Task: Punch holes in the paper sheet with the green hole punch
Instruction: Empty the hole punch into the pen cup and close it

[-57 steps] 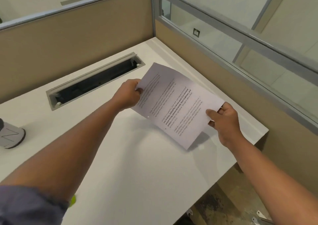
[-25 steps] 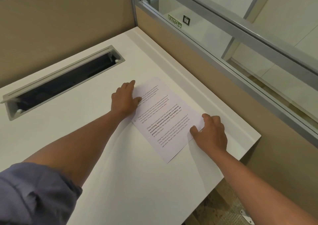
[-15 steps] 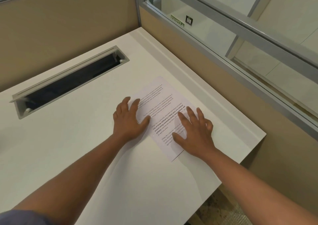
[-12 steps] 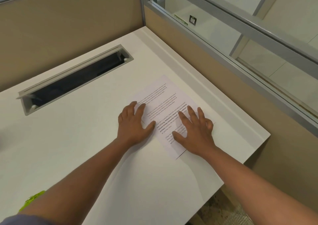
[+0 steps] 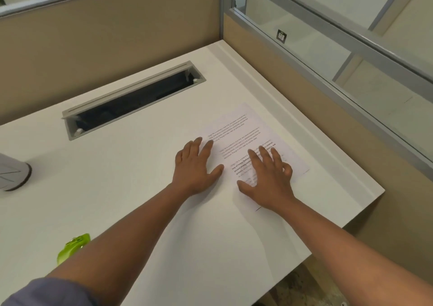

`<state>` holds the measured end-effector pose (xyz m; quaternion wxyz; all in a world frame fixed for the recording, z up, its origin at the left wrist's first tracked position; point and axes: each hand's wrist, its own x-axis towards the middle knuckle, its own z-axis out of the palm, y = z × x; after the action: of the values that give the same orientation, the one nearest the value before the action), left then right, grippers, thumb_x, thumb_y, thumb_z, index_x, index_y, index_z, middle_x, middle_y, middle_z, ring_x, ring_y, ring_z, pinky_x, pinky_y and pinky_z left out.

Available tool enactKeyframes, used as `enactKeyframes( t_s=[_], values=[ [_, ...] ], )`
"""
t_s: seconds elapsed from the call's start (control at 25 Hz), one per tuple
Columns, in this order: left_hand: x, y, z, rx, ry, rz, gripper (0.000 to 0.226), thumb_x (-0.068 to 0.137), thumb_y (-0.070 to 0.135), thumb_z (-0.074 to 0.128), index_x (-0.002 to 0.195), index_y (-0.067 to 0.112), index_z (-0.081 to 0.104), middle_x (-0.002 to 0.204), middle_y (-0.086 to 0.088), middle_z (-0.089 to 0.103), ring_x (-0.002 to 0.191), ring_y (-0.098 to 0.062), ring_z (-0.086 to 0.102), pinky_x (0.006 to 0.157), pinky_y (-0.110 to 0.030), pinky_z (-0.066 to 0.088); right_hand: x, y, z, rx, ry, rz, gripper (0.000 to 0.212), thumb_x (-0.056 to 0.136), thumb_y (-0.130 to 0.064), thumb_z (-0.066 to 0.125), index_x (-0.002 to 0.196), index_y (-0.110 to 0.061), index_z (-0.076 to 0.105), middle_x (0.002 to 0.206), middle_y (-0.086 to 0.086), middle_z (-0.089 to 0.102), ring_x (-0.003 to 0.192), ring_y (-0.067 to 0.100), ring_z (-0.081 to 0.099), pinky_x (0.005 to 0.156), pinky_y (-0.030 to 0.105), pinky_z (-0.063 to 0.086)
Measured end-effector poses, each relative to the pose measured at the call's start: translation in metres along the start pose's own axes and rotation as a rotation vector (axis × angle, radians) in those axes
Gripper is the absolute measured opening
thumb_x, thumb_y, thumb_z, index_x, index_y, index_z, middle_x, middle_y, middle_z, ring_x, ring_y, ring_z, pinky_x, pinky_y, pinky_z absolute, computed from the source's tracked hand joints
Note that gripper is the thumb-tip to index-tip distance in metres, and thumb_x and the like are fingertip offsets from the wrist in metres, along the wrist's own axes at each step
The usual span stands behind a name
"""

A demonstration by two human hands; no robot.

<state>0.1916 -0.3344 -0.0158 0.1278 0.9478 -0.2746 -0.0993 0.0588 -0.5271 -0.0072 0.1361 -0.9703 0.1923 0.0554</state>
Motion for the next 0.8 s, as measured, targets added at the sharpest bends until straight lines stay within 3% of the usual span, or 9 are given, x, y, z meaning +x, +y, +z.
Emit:
enactKeyframes(
  t_s=[0.12,0.36,0.52,0.68,0.8],
  values=[
    [-0.032,-0.029,-0.023,-0.023,0.005,-0.064,0.075,0.09,0.066,0.04,0.156,0.032,0.029,0.166,-0.001,0.024,0.153,-0.025,0.016,0.122,-0.045,0.015,-0.009,-0.051,0.005,0.025,-0.046,-0.136,0.092,0.079,-0.076,0.043,0.157,-0.037,0.012,0.17,-0.003,0.009,0.155,0.023,-0.004,0.116,0.052,0.011],
    [-0.15,-0.117,-0.062,-0.161,0.212,-0.218,0.042,0.094,0.039,0.059,0.131,0.019,0.063,0.138,-0.001,0.06,0.133,-0.026,0.05,0.11,-0.041,0.035,-0.04,-0.182,0.033,0.043,-0.214,-0.439,0.092,0.08,-0.073,0.046,0.158,-0.038,0.013,0.17,-0.006,0.004,0.155,0.018,-0.008,0.118,0.049,0.008],
    [-0.222,-0.172,-0.074,-0.265,0.37,-0.414,0.029,0.091,0.03,0.067,0.118,0.019,0.07,0.127,0.003,0.065,0.121,-0.024,0.056,0.099,-0.036,0.039,-0.064,-0.254,0.058,0.022,-0.361,-0.636,0.098,0.078,-0.071,0.054,0.159,-0.035,0.012,0.17,-0.006,0.003,0.155,0.018,-0.007,0.12,0.047,0.007],
    [-0.275,-0.205,-0.074,-0.593,0.39,-0.66,0.032,0.089,0.031,0.071,0.12,0.028,0.064,0.125,0.009,0.057,0.114,-0.016,0.052,0.09,-0.027,0.04,-0.082,-0.299,0.082,0.003,-0.475,-0.702,0.11,0.072,-0.071,0.065,0.159,-0.037,0.007,0.17,-0.006,0.002,0.155,0.018,-0.004,0.12,0.047,0.009],
    [-0.291,-0.215,-0.072,-0.97,0.297,-0.829,0.032,0.083,0.037,0.078,0.109,0.028,0.064,0.111,0.005,0.063,0.093,-0.013,0.062,0.073,-0.025,0.045,-0.087,-0.313,0.092,-0.044,-0.457,-0.668,0.117,0.062,-0.077,0.064,0.157,-0.041,0.007,0.169,-0.008,0.004,0.154,0.018,-0.003,0.115,0.048,0.012]
  ],
)
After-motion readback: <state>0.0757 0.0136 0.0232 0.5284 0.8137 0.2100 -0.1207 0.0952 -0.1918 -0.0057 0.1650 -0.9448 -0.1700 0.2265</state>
